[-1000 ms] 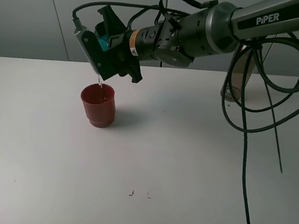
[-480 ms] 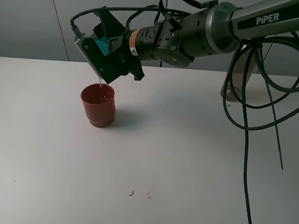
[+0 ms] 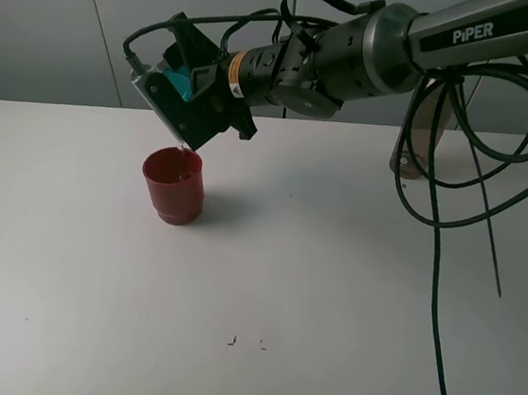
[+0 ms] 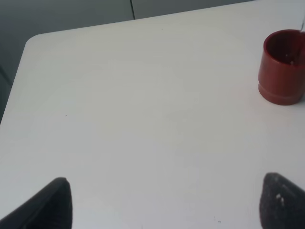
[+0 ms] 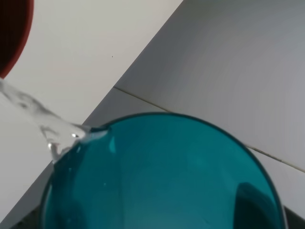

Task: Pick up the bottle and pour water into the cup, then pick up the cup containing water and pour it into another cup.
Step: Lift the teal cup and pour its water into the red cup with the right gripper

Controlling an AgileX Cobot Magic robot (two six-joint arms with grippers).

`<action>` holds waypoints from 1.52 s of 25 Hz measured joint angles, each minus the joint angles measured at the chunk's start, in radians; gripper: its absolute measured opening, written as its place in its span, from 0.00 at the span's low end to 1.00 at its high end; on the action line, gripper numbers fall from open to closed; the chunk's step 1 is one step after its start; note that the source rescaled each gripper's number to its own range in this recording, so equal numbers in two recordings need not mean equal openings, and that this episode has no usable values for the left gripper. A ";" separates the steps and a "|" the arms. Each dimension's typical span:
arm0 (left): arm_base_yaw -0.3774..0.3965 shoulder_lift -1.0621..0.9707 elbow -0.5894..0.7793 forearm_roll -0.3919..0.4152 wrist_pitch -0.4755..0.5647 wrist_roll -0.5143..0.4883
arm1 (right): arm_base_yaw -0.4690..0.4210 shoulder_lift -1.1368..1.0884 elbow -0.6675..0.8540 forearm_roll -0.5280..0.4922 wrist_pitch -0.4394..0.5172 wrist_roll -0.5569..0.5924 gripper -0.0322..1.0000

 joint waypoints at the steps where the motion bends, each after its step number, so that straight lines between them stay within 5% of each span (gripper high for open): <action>1: 0.000 0.000 0.000 0.000 0.000 0.000 | 0.000 0.000 0.000 0.000 0.000 -0.005 0.14; 38: 0.000 0.000 0.000 0.000 0.000 0.000 | 0.000 0.000 0.000 0.000 -0.003 -0.020 0.14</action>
